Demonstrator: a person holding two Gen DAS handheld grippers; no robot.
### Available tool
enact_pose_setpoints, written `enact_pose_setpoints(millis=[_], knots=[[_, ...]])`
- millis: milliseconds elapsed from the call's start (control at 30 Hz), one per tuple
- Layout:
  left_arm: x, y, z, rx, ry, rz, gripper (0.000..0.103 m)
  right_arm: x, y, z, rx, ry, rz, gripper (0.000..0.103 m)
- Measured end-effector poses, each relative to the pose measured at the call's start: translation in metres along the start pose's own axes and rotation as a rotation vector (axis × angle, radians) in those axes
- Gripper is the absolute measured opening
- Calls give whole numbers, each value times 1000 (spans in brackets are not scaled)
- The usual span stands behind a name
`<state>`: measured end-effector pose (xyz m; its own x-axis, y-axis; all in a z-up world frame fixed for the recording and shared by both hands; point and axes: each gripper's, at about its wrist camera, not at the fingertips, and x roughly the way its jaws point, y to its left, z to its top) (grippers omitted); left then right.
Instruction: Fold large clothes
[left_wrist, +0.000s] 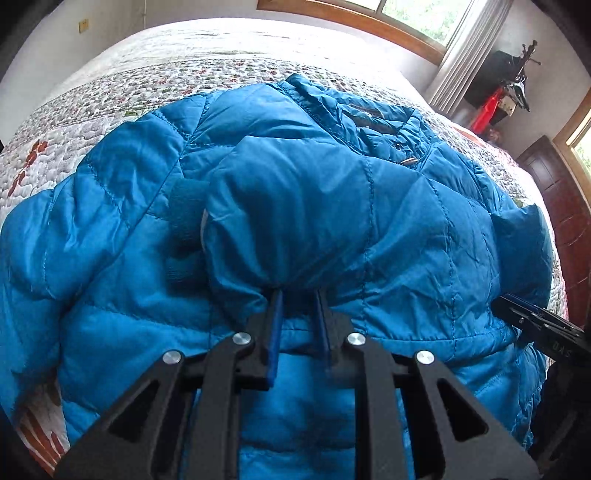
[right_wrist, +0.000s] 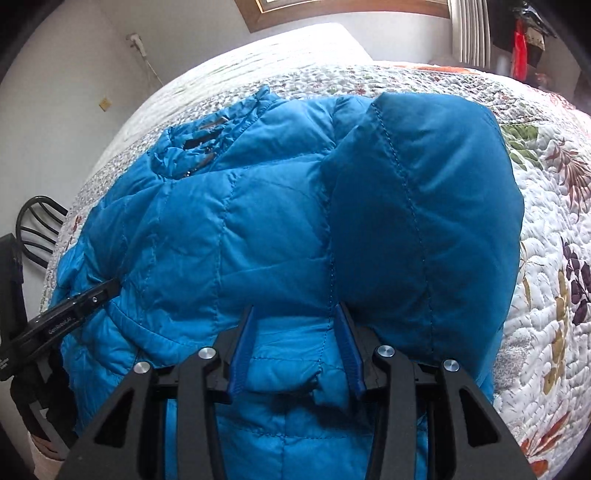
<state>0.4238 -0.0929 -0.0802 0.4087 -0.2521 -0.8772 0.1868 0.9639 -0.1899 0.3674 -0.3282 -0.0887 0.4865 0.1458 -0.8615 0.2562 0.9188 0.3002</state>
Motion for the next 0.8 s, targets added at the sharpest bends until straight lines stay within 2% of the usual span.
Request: enact_pose_setpoints(millis=[133, 200, 267, 367, 433, 567, 700, 800], knots=[[-9, 0, 5, -10, 22, 6, 17, -13, 4, 1, -3, -20, -17, 44], [-28, 5, 1, -25, 5, -13, 22, -38, 9, -4, -10, -85, 29, 46], [-54, 17, -7, -28, -36, -31, 48, -63, 15, -13, -33, -134, 74, 48], [-97, 45, -24, -38, -131, 16, 59, -83, 23, -26, -62, -141, 76, 49], [-118, 72, -40, -81, -153, 50, 67, -86, 29, -35, -70, -116, 86, 50], [-143, 138, -74, -199, -143, 107, 68, -83, 40, -49, -90, -60, 119, 50], [-156, 207, -113, -387, -115, 112, 68, -73, 55, -63, -116, -30, 115, 50], [-168, 252, -149, -528, -136, 138, 68, -64, 61, -67, -118, -9, 122, 50]])
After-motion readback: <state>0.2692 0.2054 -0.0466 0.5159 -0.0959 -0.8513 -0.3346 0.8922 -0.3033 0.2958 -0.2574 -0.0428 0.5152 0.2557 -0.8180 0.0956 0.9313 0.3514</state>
